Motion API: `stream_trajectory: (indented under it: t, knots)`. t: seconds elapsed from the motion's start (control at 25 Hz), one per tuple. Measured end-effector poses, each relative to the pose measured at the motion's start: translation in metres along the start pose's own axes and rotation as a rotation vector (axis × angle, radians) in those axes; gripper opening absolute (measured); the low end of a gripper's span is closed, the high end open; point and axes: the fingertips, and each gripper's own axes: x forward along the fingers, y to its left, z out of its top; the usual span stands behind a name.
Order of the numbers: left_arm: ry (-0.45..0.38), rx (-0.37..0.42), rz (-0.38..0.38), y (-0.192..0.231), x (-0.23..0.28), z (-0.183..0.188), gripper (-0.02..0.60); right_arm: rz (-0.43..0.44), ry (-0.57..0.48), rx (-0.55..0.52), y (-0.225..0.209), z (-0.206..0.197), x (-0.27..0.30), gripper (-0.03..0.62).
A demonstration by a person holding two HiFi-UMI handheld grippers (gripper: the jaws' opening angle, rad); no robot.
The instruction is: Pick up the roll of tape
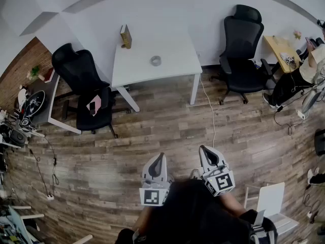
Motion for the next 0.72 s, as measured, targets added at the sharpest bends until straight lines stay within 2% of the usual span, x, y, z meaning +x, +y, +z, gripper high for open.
stream_trajectory:
  t: [0.32,0.48,0.56,0.6,0.72]
  knots:
    - [-0.005,0.009,0.011,-0.005,0.000,-0.003,0.017,0.012,-0.009,-0.001,-0.004,0.002,-0.004,0.012]
    - [-0.013,0.017,0.042,-0.003,0.000,-0.004,0.017,-0.003,-0.045,0.042,-0.010,0.009,-0.009,0.012]
    - [0.012,0.050,0.036,-0.005,0.001,-0.012,0.034,-0.018,-0.052,0.042,-0.017,0.009,-0.012,0.014]
    - [0.030,0.058,0.028,-0.008,0.002,-0.016,0.050,-0.020,-0.053,0.037,-0.019,0.009,-0.014,0.035]
    - [0.068,0.053,0.015,-0.019,0.006,-0.026,0.075,-0.014,-0.042,0.025,-0.025,0.005,-0.020,0.065]
